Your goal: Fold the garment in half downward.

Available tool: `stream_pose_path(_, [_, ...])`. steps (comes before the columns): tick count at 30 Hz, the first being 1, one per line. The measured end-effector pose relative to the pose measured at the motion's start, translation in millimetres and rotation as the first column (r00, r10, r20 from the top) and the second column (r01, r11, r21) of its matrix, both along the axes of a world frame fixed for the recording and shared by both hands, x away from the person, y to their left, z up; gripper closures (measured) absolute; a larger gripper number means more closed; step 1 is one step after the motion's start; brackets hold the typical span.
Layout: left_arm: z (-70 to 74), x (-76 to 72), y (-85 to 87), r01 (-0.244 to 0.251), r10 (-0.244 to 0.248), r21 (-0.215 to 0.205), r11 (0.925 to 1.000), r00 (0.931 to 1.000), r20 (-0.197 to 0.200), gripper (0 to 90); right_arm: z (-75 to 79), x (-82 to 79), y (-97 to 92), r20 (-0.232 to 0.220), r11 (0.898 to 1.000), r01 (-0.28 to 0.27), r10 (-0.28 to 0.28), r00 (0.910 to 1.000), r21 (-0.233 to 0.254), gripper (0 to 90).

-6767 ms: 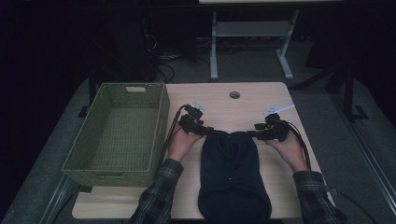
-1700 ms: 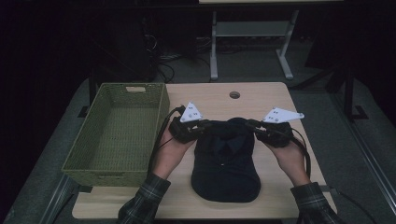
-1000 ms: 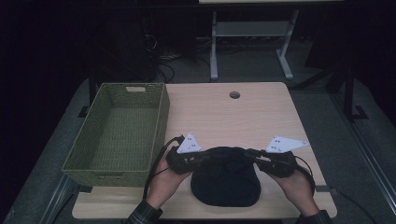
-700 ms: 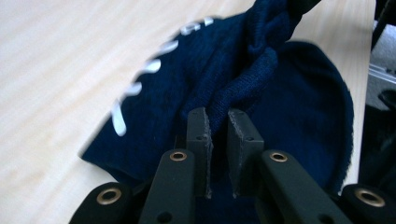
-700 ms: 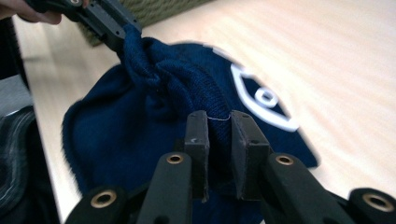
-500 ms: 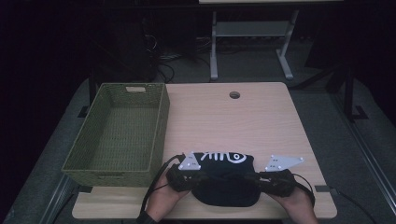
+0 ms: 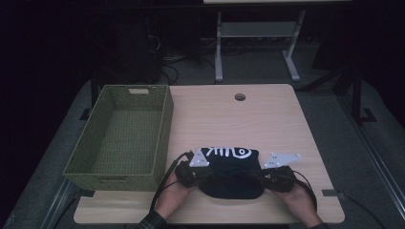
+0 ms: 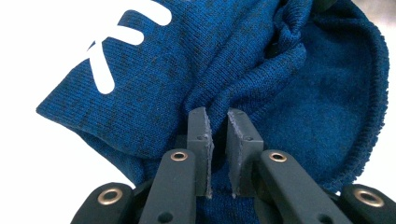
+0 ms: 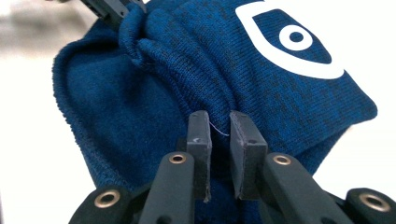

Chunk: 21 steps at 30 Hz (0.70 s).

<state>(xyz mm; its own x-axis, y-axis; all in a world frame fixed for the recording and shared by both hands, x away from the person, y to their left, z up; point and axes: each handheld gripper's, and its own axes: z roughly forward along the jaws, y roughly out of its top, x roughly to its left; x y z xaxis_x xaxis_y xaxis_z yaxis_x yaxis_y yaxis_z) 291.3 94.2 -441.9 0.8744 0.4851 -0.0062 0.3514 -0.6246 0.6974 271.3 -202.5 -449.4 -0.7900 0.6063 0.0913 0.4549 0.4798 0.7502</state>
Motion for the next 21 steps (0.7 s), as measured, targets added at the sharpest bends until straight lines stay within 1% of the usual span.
stream_pose_path(2, [1.5,0.7,0.6,0.004,-0.004,-0.005,1.0,0.9999,-0.013,79.5,-0.2,6.4,-0.6,-0.005,1.0,0.002,-0.002,1.0,-0.003,78.5])
stream_pose_path(3, [3.3,-0.5,1.5,0.008,-0.008,-0.012,0.9999,0.9998,-0.019,77.5,0.1,7.6,-1.3,-0.012,1.0,0.002,-0.002,0.9999,0.009,77.5])
stream_pose_path(5, [9.5,-4.0,5.5,0.013,-0.015,-0.046,0.9989,0.999,-0.043,68.1,1.5,7.0,-4.5,-0.032,0.999,-0.008,0.01,0.9995,0.036,72.6])
stream_pose_path(6, [13.7,-6.6,7.3,0.015,-0.019,-0.065,0.9978,0.9985,-0.052,63.9,3.5,5.7,-7.0,-0.029,0.999,-0.019,0.02,0.9994,0.047,69.2])
stream_pose_path(7, [19.2,-9.8,9.2,0.017,-0.021,-0.078,0.9968,0.9985,-0.051,60.5,7.5,3.3,-9.3,-0.038,0.998,-0.02,0.022,0.999,0.063,66.4])
stream_pose_path(8, [24.6,-12.9,10.7,0.018,-0.022,-0.097,0.9952,0.9988,-0.044,57.8,11.9,1.7,-12.7,-0.032,0.996,-0.028,0.031,0.999,0.084,64.3])
stream_pose_path(10, [34.6,-16.8,13.1,0.024,-0.028,-0.117,0.9928,0.9992,-0.03,55.2,23.0,-2.1,-18.4,-0.01,0.991,-0.032,0.033,0.9994,0.128,62.3])
stream_pose_path(11, [39.1,-17.7,14.2,0.027,-0.03,-0.128,0.9914,0.9992,-0.025,54.5,28.6,-3.2,-20.9,0.005,0.989,-0.037,0.037,0.9993,0.145,60.9])
stream_pose_path(12, [43.2,-18.2,14.9,0.024,-0.027,-0.138,0.9901,0.9995,-0.018,54.3,34.2,-4.7,-22.4,0.011,0.986,-0.037,0.035,0.9993,0.161,60.4])
stream_pose_path(14, [49.5,-16.6,15.3,0.022,-0.022,-0.143,0.9895,0.9998,0.001,55.7,43.6,-6.2,-24.7,0.026,0.983,-0.035,0.03,0.9992,0.18,60.8])
stream_pose_path(16, [53.6,-12.6,15.4,0.011,-0.01,-0.144,0.9896,0.9999,0.01,59.8,49.2,-4.1,-26.0,0.048,0.982,-0.039,0.031,0.9984,0.184,61.8])
stream_pose_path(18, [57.1,-6.8,15.9,-0.005,0.007,-0.156,0.9878,0.9999,0.01,66.9,52.2,-0.2,-26.7,0.054,0.982,-0.034,0.025,0.9983,0.188,69.2])
stream_pose_path(20, [59.9,0.0,13.6,-0.023,0.025,-0.158,0.9872,0.9995,0.017,73.4,53.0,5.8,-24.6,0.063,0.986,-0.023,0.013,0.9979,0.162,77.3])
stream_pose_path(21, [60.7,4.0,12.1,-0.03,0.035,-0.157,0.9871,0.999,0.027,76.8,52.4,9.8,-22.8,0.063,0.987,-0.022,0.013,0.998,0.158,80.4])
